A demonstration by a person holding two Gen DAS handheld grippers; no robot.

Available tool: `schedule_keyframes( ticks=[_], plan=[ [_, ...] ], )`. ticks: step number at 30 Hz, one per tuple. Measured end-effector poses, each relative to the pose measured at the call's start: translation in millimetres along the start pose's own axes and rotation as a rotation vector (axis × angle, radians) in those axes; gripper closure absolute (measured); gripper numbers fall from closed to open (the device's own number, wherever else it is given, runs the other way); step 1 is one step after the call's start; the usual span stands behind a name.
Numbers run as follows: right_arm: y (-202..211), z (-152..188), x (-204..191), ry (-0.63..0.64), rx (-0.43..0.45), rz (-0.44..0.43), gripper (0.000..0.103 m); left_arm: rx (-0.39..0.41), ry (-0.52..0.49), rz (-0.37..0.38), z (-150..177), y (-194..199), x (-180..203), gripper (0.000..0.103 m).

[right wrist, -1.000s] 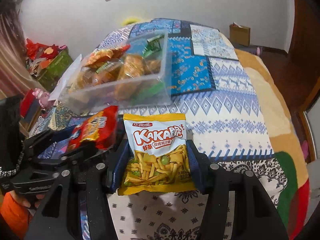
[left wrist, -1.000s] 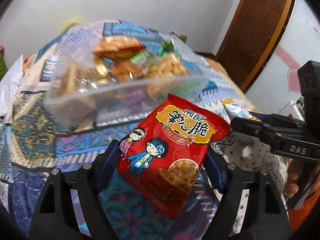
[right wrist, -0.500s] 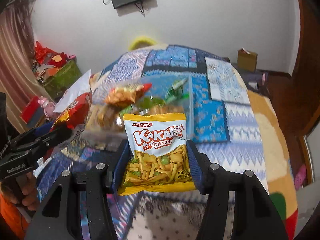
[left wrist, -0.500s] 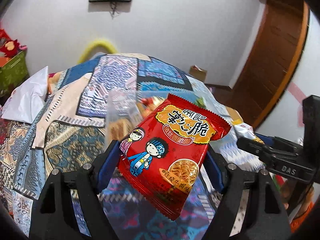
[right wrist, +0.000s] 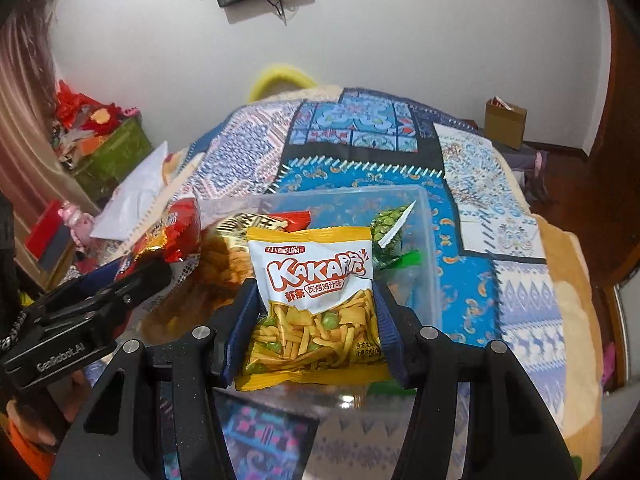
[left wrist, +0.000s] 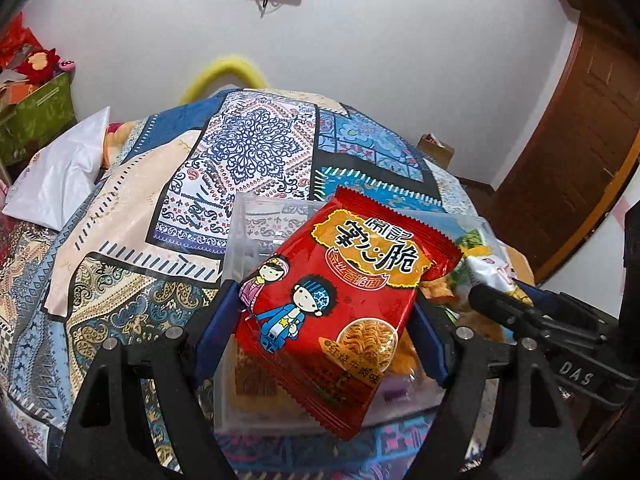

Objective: Organize snacks

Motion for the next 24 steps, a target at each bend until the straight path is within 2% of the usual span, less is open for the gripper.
schedule_keyframes(
  ticks=[3, 6, 8, 9, 13, 18, 24],
  plan=[
    [-8.0, 1.8, 0.1, 0.007, -0.009, 0.004, 0.050, 0.004, 0.008, 0.002, -0.8, -5.0, -1.6, 0.018],
    [-9.3, 2.0, -2.2, 0.038, -0.019, 0.034, 0.047, -0.002, -0.019, -0.003, -0.1, -6.8, -0.2, 0.016],
    [-7.7, 1.3, -0.8, 0.049, -0.019, 0.067, 0.036, -0.029, -0.037, 0.004, 2.0, -7.7, 1.6, 0.012],
    [-4.6, 1.8, -0.3, 0.053, -0.017, 0.071, 0.034, -0.034, -0.042, 0.009, 2.8, -6.3, 2.4, 0.012],
    [4.0, 3.1, 2.9, 0.038, -0.010, 0.039, 0.034, -0.019, -0.063, 0.032, 5.2, 9.2, 7.0, 0.012],
    [30.1, 2.4, 0.3, 0.047, 0.028, 0.036, 0.034, 0.015, -0.070, 0.063, 5.0, 42.0, 12.0, 0.012],
    [89.7, -3.4, -11.5, 0.068, 0.133, 0.020, 0.034, 0.132, -0.090, 0.098, -1.4, 110.4, 20.4, 0.012]
  ],
)
Point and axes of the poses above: each gripper's, at about its wrist camera, not at the fingertips, and y roughly against the way its jaws point, x to its right, z to its underside, the point moved 6 cm from there along -y, roughly the way its jaws point, and after that the axes turned 6 degrees about y, right-handed, at the moved point
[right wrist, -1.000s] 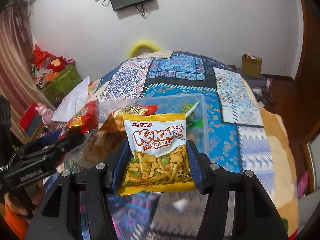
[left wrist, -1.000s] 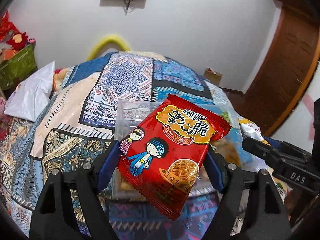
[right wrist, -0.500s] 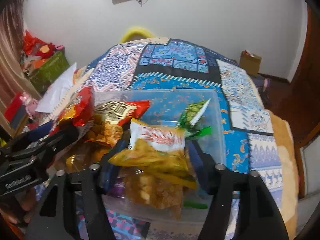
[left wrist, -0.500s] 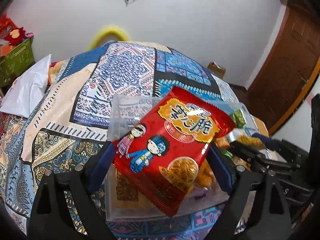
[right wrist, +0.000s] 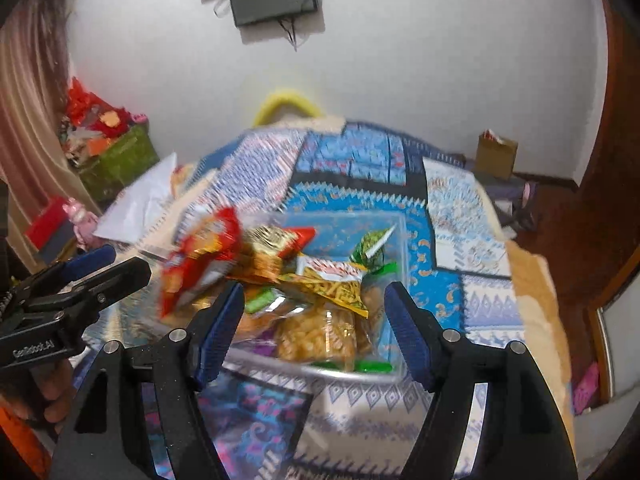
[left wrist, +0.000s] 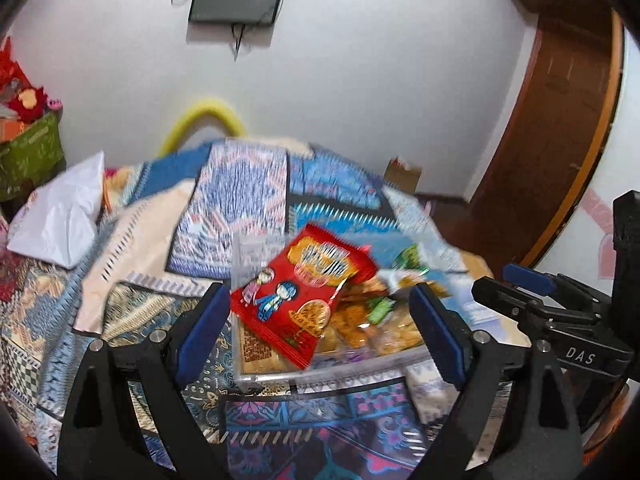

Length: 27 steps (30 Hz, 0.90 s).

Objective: Organize snacks

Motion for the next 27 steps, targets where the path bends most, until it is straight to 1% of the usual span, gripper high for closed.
schedule_keyframes(
  ticks=[3, 6, 9, 10, 12, 14, 15, 17, 19, 21, 25, 27],
  plan=[
    [39.1, -8.1, -8.3, 0.008, 0.073, -0.009, 0.034, 0.079, -0.028, 0.010, -9.0, 41.3, 8.3, 0.012],
    [67.2, -13.2, -17.2, 0.019, 0.124, -0.025, 0.033, 0.154, -0.053, 0.014, -16.0, 82.1, 16.1, 0.012],
    [96.5, -14.7, -27.1, 0.032, 0.183, -0.034, 0.025, 0.218, -0.071, 0.025, -18.3, 119.6, 23.6, 0.012],
    [105.8, -14.9, -30.2, 0.036, 0.205, -0.032, 0.021, 0.232, -0.072, 0.027, -18.1, 128.5, 25.1, 0.011],
    [124.6, -13.6, -36.4, 0.044, 0.243, -0.030, 0.020, 0.263, -0.073, 0.027, -16.9, 147.4, 27.8, 0.008],
    [134.8, -11.9, -40.4, 0.047, 0.262, -0.035, 0.018, 0.285, -0.075, 0.027, -14.8, 160.4, 29.1, 0.003],
    [138.2, -11.0, -41.0, 0.049, 0.271, -0.035, 0.016, 0.298, -0.077, 0.027, -13.0, 167.4, 29.8, 0.003],
    [148.6, -8.7, -42.7, 0.049, 0.300, -0.013, 0.005, 0.315, -0.082, 0.019, -10.2, 175.6, 32.5, 0.002],
    [156.9, -6.7, -44.2, 0.049, 0.328, 0.005, 0.000, 0.328, -0.092, -0.002, -7.1, 181.0, 33.6, 0.001],
    [160.8, -4.9, -46.2, 0.053, 0.335, 0.009, 0.000, 0.337, -0.100, -0.017, -5.2, 185.1, 34.3, 0.001],
    [162.9, -1.7, -47.5, 0.054, 0.344, 0.016, 0.000, 0.346, -0.106, -0.012, 1.7, 194.6, 39.0, 0.001],
    [165.1, 1.6, -48.1, 0.053, 0.344, 0.014, 0.000, 0.354, -0.118, -0.022, 4.0, 196.7, 40.9, 0.001]
  ],
)
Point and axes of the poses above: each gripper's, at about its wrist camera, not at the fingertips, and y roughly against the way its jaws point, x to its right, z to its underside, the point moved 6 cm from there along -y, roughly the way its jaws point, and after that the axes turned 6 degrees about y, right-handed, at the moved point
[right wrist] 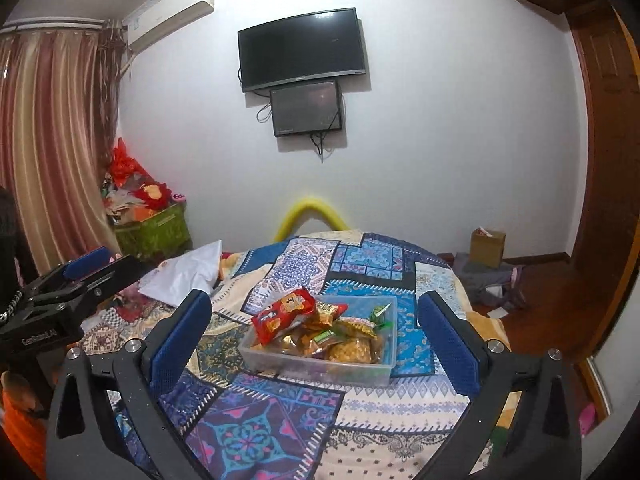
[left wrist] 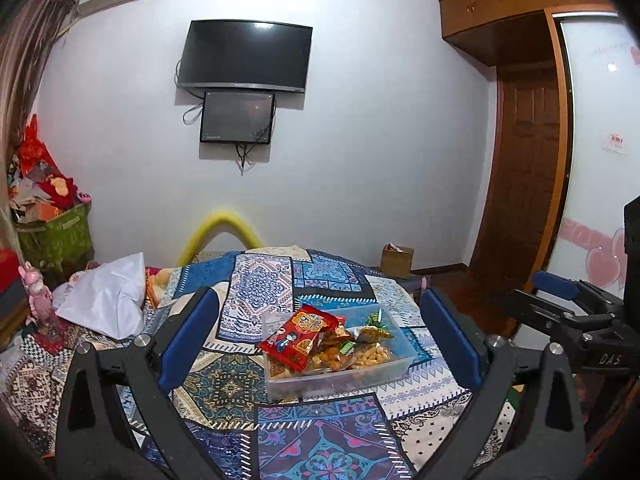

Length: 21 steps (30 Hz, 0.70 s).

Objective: Organize snacks

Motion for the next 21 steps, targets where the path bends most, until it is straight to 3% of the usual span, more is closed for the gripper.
schedule_keyframes(
  ticks=[21],
  plan=[
    [11.3, 6.9, -0.6, -0.005, 0.003, -0.001, 0.000, -0.023, -0.002, 0.010, 8.7, 0.6, 4.8, 0.001]
  ],
)
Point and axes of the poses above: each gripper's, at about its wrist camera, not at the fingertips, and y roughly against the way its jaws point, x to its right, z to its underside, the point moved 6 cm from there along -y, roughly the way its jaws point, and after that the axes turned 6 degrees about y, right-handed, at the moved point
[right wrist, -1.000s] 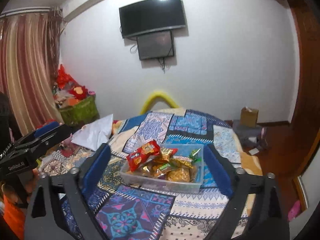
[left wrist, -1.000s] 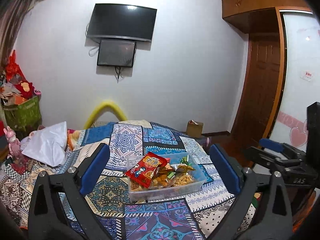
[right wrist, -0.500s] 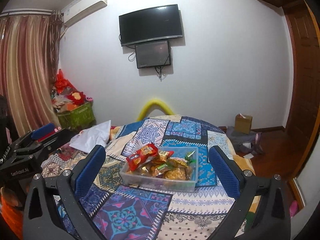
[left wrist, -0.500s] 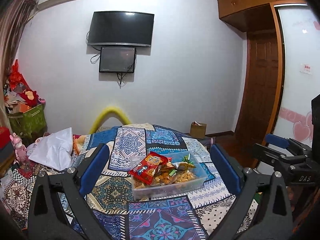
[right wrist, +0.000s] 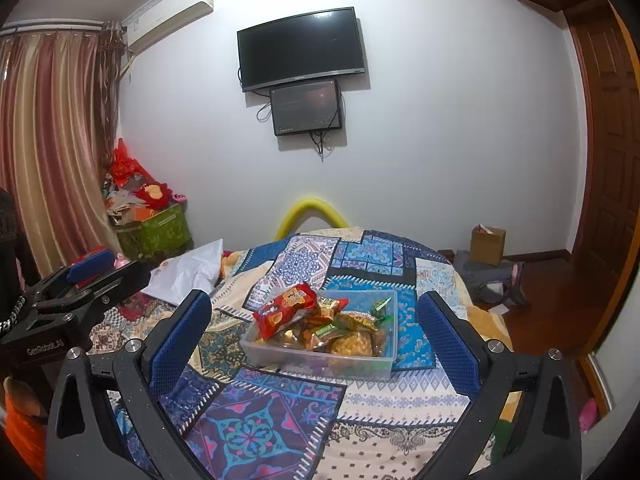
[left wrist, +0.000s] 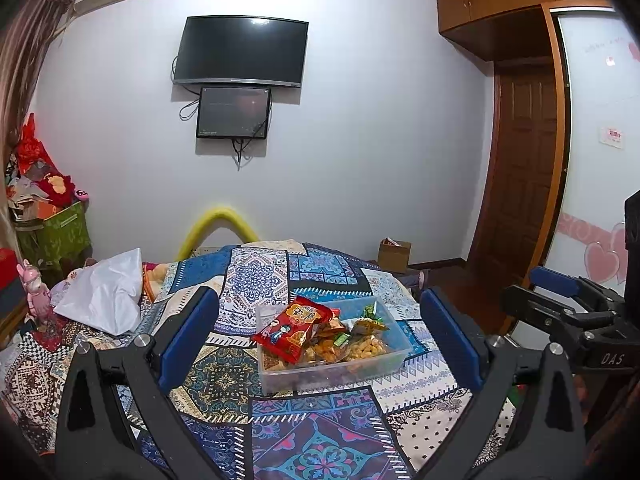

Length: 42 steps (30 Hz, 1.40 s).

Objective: Organize snacks

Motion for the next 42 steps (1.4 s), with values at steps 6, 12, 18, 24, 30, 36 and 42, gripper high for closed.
schedule_keyframes(
  ticks=[6, 12, 18, 24, 30, 36, 42],
  plan=[
    [1.5, -0.6, 0.9, -0.010, 0.004, 0.003, 0.000, -0.005, 0.005, 0.001, 0.8, -0.9, -0.2, 0.001],
    [2.3, -0.2, 1.2, -0.009, 0.004, 0.005, 0.000, -0.007, 0.007, 0.004, 1.4, -0.3, 0.1, 0.001],
    [2.7, -0.6, 1.6, -0.012, 0.005, 0.006, 0.000, -0.008, 0.007, 0.003, 1.0, -0.5, 0.1, 0.001],
    [4.4, -1.6, 2.6, -0.021, 0.006, 0.007, 0.000, -0.010, 0.008, 0.003, 1.1, 0.5, 0.1, 0.001],
    [4.9, -2.2, 2.6, -0.015, 0.007, 0.012, 0.000, -0.011, 0.005, 0.009, 0.2, 1.4, 1.2, 0.001],
    [4.9, -2.1, 2.4, -0.015, 0.008, 0.012, 0.000, -0.006, 0.010, 0.013, 0.3, 2.1, 1.0, 0.001],
    [5.1, -1.8, 2.3, -0.016, 0.007, 0.010, 0.000, 0.009, 0.002, 0.006, 0.3, 3.7, 1.1, 0.001]
  ],
)
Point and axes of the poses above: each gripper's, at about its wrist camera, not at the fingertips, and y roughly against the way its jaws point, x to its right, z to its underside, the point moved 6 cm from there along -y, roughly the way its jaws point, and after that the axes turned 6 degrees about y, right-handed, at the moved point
